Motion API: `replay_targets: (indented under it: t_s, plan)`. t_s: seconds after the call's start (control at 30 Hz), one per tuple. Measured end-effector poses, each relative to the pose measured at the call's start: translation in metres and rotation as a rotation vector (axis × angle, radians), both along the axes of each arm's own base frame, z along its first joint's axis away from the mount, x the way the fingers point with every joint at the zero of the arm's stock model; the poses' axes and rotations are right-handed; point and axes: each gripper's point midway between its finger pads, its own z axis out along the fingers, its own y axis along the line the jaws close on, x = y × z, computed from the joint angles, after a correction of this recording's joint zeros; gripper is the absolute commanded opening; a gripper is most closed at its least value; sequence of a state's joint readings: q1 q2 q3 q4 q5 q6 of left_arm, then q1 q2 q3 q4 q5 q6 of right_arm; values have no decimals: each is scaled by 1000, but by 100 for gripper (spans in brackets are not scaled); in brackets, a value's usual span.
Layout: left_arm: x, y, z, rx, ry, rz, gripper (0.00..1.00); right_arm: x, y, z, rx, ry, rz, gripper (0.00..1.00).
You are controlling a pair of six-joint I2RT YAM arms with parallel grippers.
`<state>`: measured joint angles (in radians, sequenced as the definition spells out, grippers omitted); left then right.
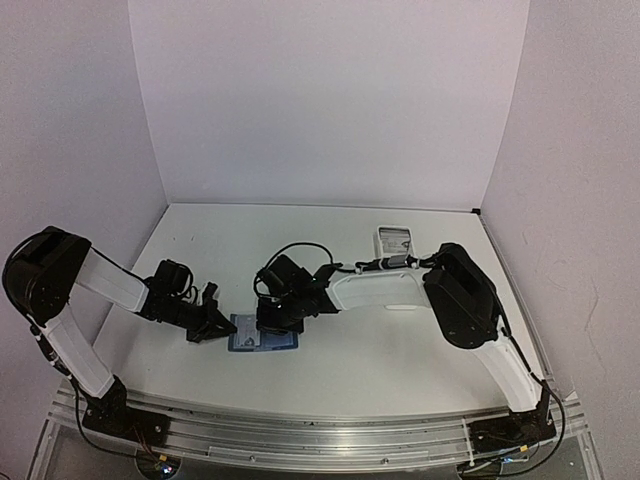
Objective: Put the credit cards into the card holder
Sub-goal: Insert the credit card into the card holder.
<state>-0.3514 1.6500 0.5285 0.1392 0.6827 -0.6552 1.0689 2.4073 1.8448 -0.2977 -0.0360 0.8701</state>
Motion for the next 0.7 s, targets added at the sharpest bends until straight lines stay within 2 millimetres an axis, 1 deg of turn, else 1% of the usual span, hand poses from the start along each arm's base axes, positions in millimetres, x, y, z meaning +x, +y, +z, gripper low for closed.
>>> replay_targets:
  t_s: [0.13, 0.43, 0.47, 0.5, 0.53, 0.6, 0.7]
  plan:
    - [3, 4, 1, 4, -4, 16, 0, 5, 6, 0, 20, 24, 19, 0]
    - [4, 5, 1, 6, -3, 20, 0, 3, 6, 0, 34, 17, 62, 0]
    - [4, 5, 1, 5, -2, 20, 3, 3, 6, 0, 36, 13, 70, 0]
    - [4, 5, 1, 5, -1, 21, 6, 1, 6, 0, 42, 14, 77, 0]
    - [4, 4, 1, 3, -1, 21, 12, -2, 6, 0, 55, 23, 88, 0]
    - [3, 3, 2, -4, 3, 21, 19, -11, 6, 0, 67, 31, 106, 0]
    - [3, 0, 6, -17, -4, 15, 21, -23, 10, 1, 79, 40, 139, 0]
